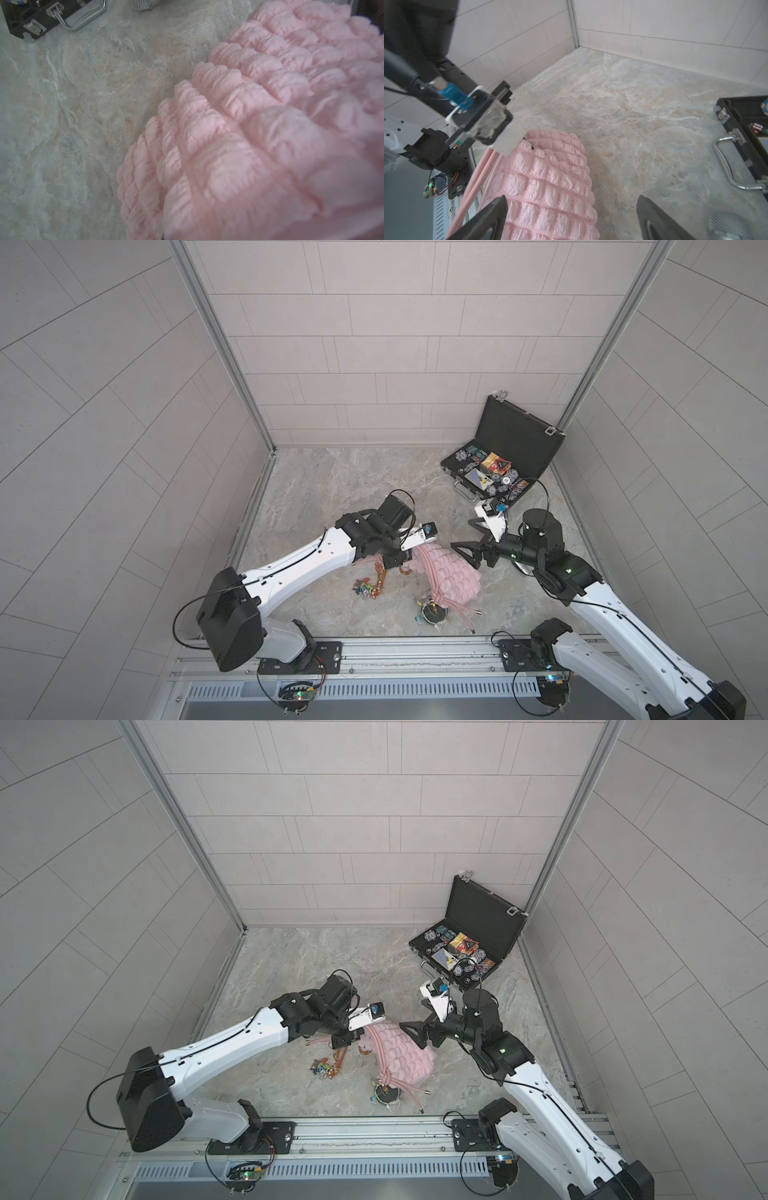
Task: Remove the decoration from the bag
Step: Pick up the bag from the center of the board.
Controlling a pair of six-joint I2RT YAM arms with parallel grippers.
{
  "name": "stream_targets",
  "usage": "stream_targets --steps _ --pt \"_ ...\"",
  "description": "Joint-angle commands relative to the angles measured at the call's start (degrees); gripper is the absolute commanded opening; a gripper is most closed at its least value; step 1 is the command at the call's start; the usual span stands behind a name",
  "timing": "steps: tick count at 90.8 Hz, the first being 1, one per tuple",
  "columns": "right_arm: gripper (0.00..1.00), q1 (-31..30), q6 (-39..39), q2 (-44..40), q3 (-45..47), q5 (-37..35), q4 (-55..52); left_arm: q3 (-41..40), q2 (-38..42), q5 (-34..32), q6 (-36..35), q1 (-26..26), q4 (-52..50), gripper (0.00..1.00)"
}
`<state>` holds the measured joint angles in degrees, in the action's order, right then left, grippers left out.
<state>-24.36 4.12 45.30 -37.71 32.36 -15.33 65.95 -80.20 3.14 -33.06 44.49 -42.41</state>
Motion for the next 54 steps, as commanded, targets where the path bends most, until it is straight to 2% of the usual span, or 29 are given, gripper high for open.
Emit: stream_targets --steps 1,11,31,44,54 --pt "0.98 -0.5 -3.5 -0.3 0.3 5.9 5.8 5.6 0.2 6.5 4.2 -3.3 -9.9 0.0" --pt "0.99 -2.3 -4.3 -0.4 0.6 7.2 8.3 10.2 -1.0 7.4 7.8 -6.3 -14.0 0.0" --pt "1.0 -7.7 -8.1 0.6 0.7 7.9 8.5 15.9 -3.3 13.8 12.5 -12.6 -20.1 0.0" --pt "1.0 -13.5 -17.6 0.4 1.4 -3.5 5.7 16.5 -3.0 17.6 14.4 -15.4 -21.1 0.0" --pt "1.0 -17.6 -23.1 1.5 3.7 -11.7 7.4 17.1 -2.9 21.1 15.2 -17.3 -21.7 0.0"
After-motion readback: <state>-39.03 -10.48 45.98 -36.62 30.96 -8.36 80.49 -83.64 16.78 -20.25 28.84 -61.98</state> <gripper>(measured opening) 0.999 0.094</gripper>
